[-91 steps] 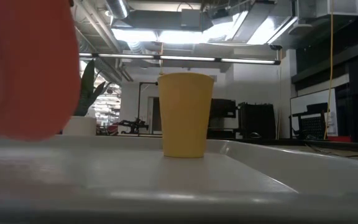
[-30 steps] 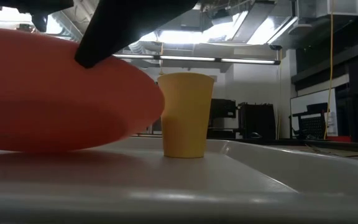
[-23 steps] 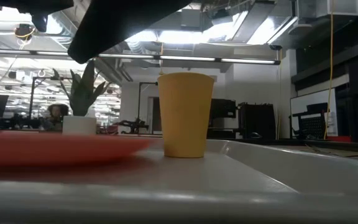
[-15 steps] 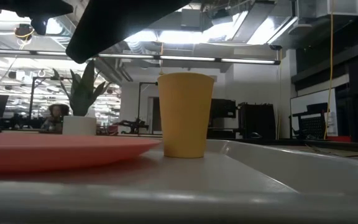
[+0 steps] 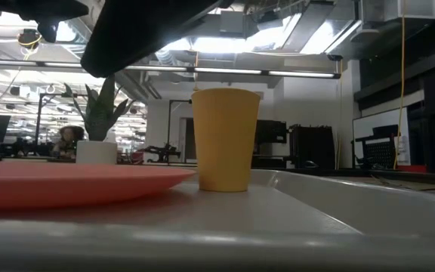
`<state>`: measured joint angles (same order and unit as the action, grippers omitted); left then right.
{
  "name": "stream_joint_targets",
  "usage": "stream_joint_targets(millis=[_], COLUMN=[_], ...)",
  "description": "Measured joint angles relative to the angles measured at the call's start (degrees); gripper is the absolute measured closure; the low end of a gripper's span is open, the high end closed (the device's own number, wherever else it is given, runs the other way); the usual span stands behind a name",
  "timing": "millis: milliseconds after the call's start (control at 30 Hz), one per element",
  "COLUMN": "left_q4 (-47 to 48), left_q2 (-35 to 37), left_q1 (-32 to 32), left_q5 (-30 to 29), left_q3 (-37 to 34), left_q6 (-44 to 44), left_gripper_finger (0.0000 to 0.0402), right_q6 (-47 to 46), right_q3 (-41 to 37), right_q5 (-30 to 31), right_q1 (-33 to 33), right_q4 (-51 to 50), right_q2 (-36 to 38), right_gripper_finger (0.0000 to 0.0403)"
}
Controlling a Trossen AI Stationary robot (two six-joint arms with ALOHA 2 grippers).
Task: Pick and place plate/cup/fork/spoon on tray
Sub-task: Put the pink plate on the gray tray
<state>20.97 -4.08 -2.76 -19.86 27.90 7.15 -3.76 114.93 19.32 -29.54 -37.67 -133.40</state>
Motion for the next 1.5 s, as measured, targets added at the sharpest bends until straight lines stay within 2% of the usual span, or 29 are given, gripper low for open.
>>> stream_joint_targets(millis=[267,433,500,633,767,967,1167,1500], left_q4=[0.0,0.0,0.0,0.0,0.0,0.0,0.0,0.0], left_q2=[0.0,0.0,0.0,0.0,0.0,0.0,0.0,0.0], left_q1=[0.0,0.0,0.0,0.0,0.0,0.0,0.0,0.0], left_q5=[0.0,0.0,0.0,0.0,0.0,0.0,0.0,0.0], left_q3=[0.0,0.0,0.0,0.0,0.0,0.0,0.0,0.0], left_q6=[0.2,0.2,0.3,0.3,0.3,0.3,0.2,0.2], left_gripper_finger=[0.0401,0.0401,0.0401,0.0401,0.0401,0.0401,0.0401,0.0401], right_q6=[-0.3,-3.8,-7.7,-20.6,-31.2,-38.1,-37.9,-34.8], right_q3=[0.0,0.0,0.0,0.0,0.0,0.0,0.0,0.0], right_q5=[0.0,0.0,-0.6,-5.6,-5.1,-3.6,-3.3,-3.6], right_q1=[0.2,0.2,0.2,0.2,0.1,0.2,0.9,3.5], right_q4=[0.3,-0.7,-1.6,-7.7,-10.7,-16.3,-17.8,-17.2], right_q2=[0.0,0.0,0.0,0.0,0.0,0.0,-2.4,-3.4], right_gripper_finger=[0.0313,0.0313,0.0313,0.0313,0.0313,0.0313,0.0318,0.0353])
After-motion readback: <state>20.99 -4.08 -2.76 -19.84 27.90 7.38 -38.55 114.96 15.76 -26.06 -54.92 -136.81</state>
